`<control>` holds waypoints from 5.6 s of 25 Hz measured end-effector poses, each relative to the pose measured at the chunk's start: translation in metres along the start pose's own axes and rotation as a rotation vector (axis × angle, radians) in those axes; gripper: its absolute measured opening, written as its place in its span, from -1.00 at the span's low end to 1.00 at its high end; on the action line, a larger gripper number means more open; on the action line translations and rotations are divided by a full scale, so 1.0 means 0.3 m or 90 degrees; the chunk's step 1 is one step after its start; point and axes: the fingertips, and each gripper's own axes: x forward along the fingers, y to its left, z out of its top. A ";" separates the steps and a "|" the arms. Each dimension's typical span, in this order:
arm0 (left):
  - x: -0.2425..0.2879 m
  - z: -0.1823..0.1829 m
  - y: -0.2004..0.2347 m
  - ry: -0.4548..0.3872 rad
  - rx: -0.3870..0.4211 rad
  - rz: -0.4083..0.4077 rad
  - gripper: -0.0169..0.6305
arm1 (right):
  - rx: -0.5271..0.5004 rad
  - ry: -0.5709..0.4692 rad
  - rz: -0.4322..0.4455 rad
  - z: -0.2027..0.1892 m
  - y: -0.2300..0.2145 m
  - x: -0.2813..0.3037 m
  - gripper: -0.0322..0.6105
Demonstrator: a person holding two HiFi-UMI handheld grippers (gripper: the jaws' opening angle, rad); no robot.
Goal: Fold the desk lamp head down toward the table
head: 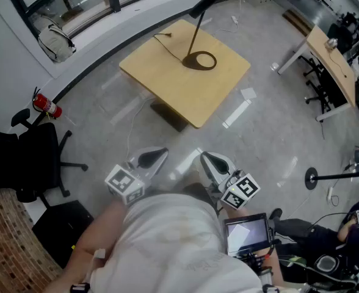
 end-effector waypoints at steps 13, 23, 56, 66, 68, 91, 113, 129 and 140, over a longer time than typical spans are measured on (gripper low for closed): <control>-0.008 -0.017 -0.023 0.002 0.002 0.011 -0.94 | -0.022 -0.065 -0.051 0.058 -0.030 -0.081 -0.86; -0.037 -0.036 -0.005 0.007 -0.002 0.030 -0.94 | -0.024 -0.022 -0.058 -0.002 -0.027 -0.063 -0.86; -0.055 -0.006 0.078 -0.003 -0.006 0.077 -0.94 | -0.029 -0.012 -0.048 0.026 -0.073 0.001 -0.86; 0.030 0.018 0.108 -0.001 -0.010 0.097 -0.94 | -0.020 -0.008 -0.037 0.063 -0.173 0.017 -0.86; 0.057 0.034 0.121 -0.002 -0.009 0.097 -0.94 | -0.019 -0.009 -0.035 0.084 -0.202 0.031 -0.86; 0.395 0.153 0.268 0.011 0.007 0.169 -0.94 | 0.018 -0.005 0.006 0.248 -0.568 0.120 -0.86; 0.593 0.151 0.319 0.019 0.005 0.192 -0.94 | 0.032 0.010 -0.005 0.272 -0.793 0.082 -0.86; 0.814 0.240 0.524 0.014 0.015 0.089 -0.94 | -0.006 -0.013 -0.086 0.399 -0.968 0.198 -0.86; 0.911 0.294 0.674 0.023 0.010 0.036 -0.94 | -0.043 -0.018 -0.120 0.506 -1.037 0.340 -0.86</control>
